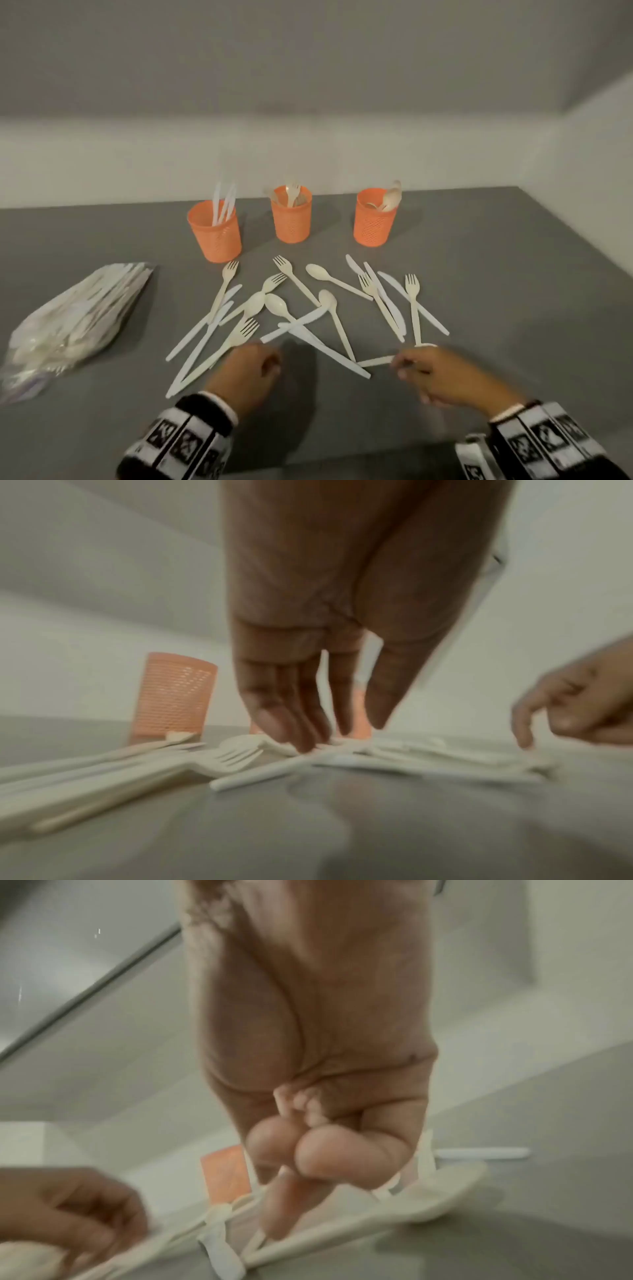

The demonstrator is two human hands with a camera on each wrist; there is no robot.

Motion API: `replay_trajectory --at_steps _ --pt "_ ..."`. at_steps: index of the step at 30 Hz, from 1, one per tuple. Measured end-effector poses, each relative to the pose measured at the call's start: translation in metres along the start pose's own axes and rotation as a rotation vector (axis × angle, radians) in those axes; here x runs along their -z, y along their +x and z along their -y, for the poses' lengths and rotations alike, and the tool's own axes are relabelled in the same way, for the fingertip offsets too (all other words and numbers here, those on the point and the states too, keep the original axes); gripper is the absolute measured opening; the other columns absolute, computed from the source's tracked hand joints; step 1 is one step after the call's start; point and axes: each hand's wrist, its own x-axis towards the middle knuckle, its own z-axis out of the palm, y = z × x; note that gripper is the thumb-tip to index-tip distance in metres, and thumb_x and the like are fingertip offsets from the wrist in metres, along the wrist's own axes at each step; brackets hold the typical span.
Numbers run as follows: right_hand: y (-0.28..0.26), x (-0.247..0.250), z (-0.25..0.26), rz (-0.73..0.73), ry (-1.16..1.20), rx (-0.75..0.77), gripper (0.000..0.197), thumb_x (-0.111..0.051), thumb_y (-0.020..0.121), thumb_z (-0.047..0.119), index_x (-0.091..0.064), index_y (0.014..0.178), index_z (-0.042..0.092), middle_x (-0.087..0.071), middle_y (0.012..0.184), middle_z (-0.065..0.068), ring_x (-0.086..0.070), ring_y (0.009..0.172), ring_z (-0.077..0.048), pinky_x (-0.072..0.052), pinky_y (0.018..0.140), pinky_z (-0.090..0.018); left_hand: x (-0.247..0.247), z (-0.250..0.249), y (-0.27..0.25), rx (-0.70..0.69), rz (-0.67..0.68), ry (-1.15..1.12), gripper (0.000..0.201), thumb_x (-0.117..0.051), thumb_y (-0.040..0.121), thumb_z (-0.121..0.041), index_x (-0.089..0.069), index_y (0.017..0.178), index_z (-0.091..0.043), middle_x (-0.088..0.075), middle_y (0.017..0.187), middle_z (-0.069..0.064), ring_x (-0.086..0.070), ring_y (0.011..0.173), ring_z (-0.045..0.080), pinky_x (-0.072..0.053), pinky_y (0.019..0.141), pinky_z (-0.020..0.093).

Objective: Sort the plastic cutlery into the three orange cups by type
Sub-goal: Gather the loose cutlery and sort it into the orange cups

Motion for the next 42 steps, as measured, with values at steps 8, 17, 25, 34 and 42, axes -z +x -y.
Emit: replay_trajectory --at_steps 8,17,25,34,42 --pt "0.058 0.001 0.029 -0.244 -0.167 -0.091 0.026 -0.049 0.093 0.023 -0.062 0.098 0.001 -0.058 0.07 -0.005 -0.059 0.06 -0.02 -0.053 0.064 -0.031 -0.011 -0.019 0.07 0.292 -0.03 0.274 0.029 -0.044 0.092 -0.016 -0.055 0.117 -0.007 -0.058 0.121 0.012 -0.055 0.114 0.028 -0.045 0.095 0.036" --pt "0.064 -0.006 0.039 -0.346 -0.333 -0.118 0.019 -0.055 0.088 0.009 -0.058 0.104 0.0 -0.06 0.098 -0.016 -0.064 0.092 -0.031 -0.048 0.069 -0.03 -0.012 -0.037 0.077 0.356 -0.035 -0.057 0.036 -0.039 0.095 -0.022 -0.058 0.113 0.004 -0.062 0.114 0.019 -0.059 0.107 0.032 -0.043 0.079 0.032" --pt "0.05 0.035 0.018 -0.468 -0.256 -0.096 0.032 -0.043 0.087 -0.003 -0.041 0.118 0.005 -0.048 0.072 -0.004 -0.048 0.065 -0.02 -0.038 0.056 -0.028 -0.012 -0.049 0.082 0.381 0.08 -0.006 0.04 -0.062 0.084 -0.032 -0.059 0.106 0.002 -0.058 0.091 0.011 -0.06 0.102 0.026 -0.043 0.075 0.024" --pt "0.097 0.075 -0.016 -0.463 -0.178 -0.24 0.031 -0.038 0.089 -0.003 -0.049 0.117 -0.011 -0.048 0.124 -0.031 -0.048 0.113 -0.038 -0.04 0.091 -0.035 -0.011 -0.042 0.085 0.391 -0.006 -0.054 0.032 -0.067 0.08 -0.021 -0.064 0.106 -0.003 -0.066 0.108 0.014 -0.061 0.104 0.027 -0.045 0.081 0.027" --pt "0.123 0.083 -0.02 -0.47 -0.26 -0.096 0.024 -0.05 0.082 -0.002 -0.06 0.104 -0.003 -0.06 0.111 -0.024 -0.056 0.102 -0.037 -0.041 0.078 -0.03 -0.001 -0.038 0.089 0.422 -0.017 -0.123 0.018 -0.058 0.085 -0.015 -0.065 0.094 -0.001 -0.061 0.088 0.017 -0.063 0.095 0.03 -0.046 0.078 0.03"
